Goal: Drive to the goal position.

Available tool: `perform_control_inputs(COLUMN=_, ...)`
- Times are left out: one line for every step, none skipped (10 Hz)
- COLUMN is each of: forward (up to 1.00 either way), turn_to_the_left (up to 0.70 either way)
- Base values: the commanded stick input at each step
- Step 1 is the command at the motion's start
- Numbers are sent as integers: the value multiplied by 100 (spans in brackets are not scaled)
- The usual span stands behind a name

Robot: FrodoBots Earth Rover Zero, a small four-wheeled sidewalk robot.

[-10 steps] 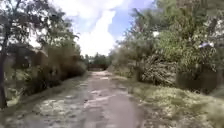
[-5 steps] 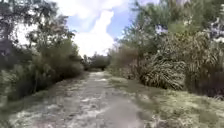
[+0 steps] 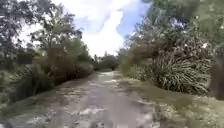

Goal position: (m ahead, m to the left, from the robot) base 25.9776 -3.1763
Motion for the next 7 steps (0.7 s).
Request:
perform_control_inputs(forward=100, turn_to_the_left=0)
perform_control_inputs(forward=100, turn_to_the_left=0)
perform_control_inputs(forward=100, turn_to_the_left=0)
perform_control_inputs(forward=100, turn_to_the_left=0)
perform_control_inputs(forward=100, turn_to_the_left=0)
perform_control_inputs(forward=100, turn_to_the_left=0)
perform_control_inputs(forward=100, turn_to_the_left=0)
